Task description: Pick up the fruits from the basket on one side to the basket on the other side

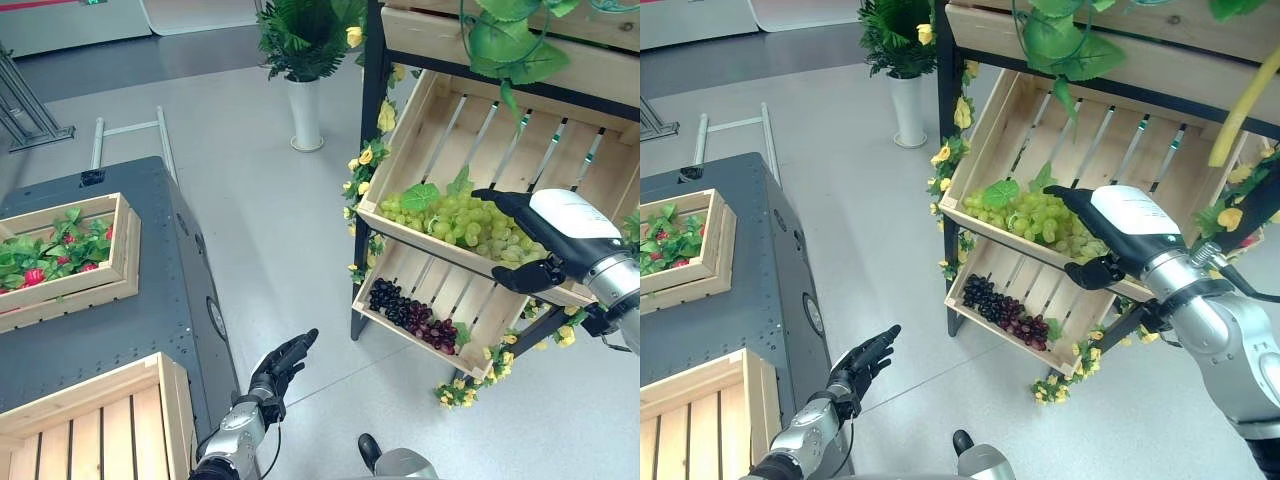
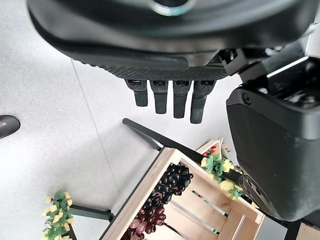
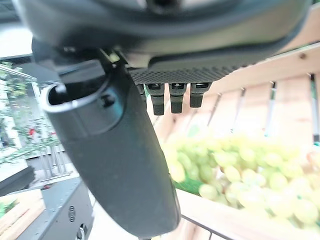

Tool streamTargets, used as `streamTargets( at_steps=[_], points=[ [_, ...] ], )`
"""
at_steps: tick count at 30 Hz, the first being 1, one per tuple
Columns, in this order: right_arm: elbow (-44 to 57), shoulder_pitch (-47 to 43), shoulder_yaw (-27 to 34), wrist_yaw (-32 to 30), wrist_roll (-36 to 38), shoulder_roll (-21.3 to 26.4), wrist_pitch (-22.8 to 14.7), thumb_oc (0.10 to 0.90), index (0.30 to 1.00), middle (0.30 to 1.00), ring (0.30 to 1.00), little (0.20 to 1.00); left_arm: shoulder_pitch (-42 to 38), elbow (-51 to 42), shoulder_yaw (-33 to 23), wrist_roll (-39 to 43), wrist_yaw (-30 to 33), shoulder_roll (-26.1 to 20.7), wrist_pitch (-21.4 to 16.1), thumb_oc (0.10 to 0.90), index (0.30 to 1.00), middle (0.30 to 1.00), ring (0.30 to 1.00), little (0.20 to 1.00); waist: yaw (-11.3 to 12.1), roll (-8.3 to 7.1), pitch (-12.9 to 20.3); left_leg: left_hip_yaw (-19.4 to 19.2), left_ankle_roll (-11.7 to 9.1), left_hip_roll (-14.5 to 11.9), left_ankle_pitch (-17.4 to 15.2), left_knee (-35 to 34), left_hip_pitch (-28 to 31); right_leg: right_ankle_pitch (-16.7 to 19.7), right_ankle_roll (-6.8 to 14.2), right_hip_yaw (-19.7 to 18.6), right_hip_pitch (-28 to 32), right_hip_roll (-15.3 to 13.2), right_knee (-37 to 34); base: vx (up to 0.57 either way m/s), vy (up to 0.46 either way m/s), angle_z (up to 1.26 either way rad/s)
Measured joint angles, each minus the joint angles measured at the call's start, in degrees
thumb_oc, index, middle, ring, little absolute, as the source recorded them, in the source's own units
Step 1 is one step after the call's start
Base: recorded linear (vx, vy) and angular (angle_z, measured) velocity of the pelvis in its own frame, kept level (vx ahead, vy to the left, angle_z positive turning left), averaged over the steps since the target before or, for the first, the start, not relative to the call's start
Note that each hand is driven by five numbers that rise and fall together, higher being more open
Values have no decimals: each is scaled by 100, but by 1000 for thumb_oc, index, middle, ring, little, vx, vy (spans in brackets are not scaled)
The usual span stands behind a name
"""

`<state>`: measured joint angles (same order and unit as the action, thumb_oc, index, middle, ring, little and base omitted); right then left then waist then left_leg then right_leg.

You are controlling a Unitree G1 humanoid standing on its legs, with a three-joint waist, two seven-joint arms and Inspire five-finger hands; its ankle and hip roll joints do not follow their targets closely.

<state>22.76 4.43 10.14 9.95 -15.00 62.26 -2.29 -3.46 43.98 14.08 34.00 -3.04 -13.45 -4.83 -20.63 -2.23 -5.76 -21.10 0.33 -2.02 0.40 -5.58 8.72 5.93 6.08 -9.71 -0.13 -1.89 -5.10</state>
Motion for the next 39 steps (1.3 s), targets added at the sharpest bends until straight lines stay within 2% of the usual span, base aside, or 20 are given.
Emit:
streamTargets(
  at_steps=[3, 6, 8, 10, 16, 20, 26, 32, 39],
  points=[
    [67, 1, 81, -204, 25, -68, -465, 800, 900, 900, 900, 900, 90, 42, 0, -1, -6, 31, -21, 800, 900, 900, 900, 900, -13, 19, 31, -58, 4, -3, -8, 0, 22, 6, 7, -59, -4, 10, 0, 12, 7, -10],
    [215, -8, 51, -396, 56, -565, -873, 800, 900, 900, 900, 900, 108, 265, 18, -1, -6, 137, -67, 800, 900, 900, 900, 900, 15, 63, 110, -60, -10, -4, -22, 0, 12, 6, 7, -60, -16, 11, 0, 3, 1, -1],
    [259, -85, -213, -575, 196, -923, -1246, 800, 900, 900, 900, 900, 158, 398, 35, 2, -15, 219, -84, 800, 900, 900, 900, 900, 57, 102, 159, -70, -9, -3, -23, 0, 13, 6, 7, -61, -19, 11, -1, 0, 0, 0],
    [266, -85, -532, -607, 196, -974, -1429, 800, 900, 900, 900, 900, 169, 496, 88, 7, -24, 265, -108, 800, 900, 900, 900, 900, 129, 124, 204, -69, -9, -3, -22, 0, 13, 7, 9, -60, -19, 10, -1, 0, 0, 0],
    [-60, -49, -1593, -530, 198, -1626, -1484, 800, 900, 900, 900, 900, 323, 684, 259, 40, -78, 315, -321, 800, 900, 900, 900, 900, 276, 95, 258, -56, 12, -4, -3, 0, 12, 11, 14, -44, -16, -3, -1, -3, -10, 0],
    [-506, -43, -2123, -424, 195, -1787, -1423, 800, 900, 900, 900, 900, 326, 907, 442, 31, -85, 342, -380, 800, 900, 900, 900, 900, 339, 70, 271, -19, -3, -4, 11, 0, -3, 8, 10, -21, -14, -17, -1, -8, -31, 5],
    [-1087, -18, -2520, -476, 173, -2072, -1394, 800, 900, 900, 900, 900, 348, 1131, 466, 10, -83, 385, -424, 800, 900, 900, 900, 900, 439, 65, 270, 42, -5, -5, 14, 0, -1, -4, -5, 98, 16, -37, -2, -16, -42, 5],
    [-1478, -30, -3029, -815, 130, -2289, -1394, 800, 900, 900, 900, 900, 354, 1446, 464, -63, -60, 418, -486, 800, 900, 900, 900, 900, 620, 56, 276, 182, 1, -19, 18, 0, -22, -26, -33, 247, 58, -50, -6, -39, -70, 11],
    [-2405, -188, -3696, -1070, -61, -2727, -1365, 800, 900, 900, 900, 900, 392, 1978, 300, -369, -57, 403, -420, 800, 900, 900, 900, 900, 982, -10, 313, 334, -49, -58, 73, 1, -62, -49, -70, 442, 79, -36, -22, -21, -75, 12]
  ],
)
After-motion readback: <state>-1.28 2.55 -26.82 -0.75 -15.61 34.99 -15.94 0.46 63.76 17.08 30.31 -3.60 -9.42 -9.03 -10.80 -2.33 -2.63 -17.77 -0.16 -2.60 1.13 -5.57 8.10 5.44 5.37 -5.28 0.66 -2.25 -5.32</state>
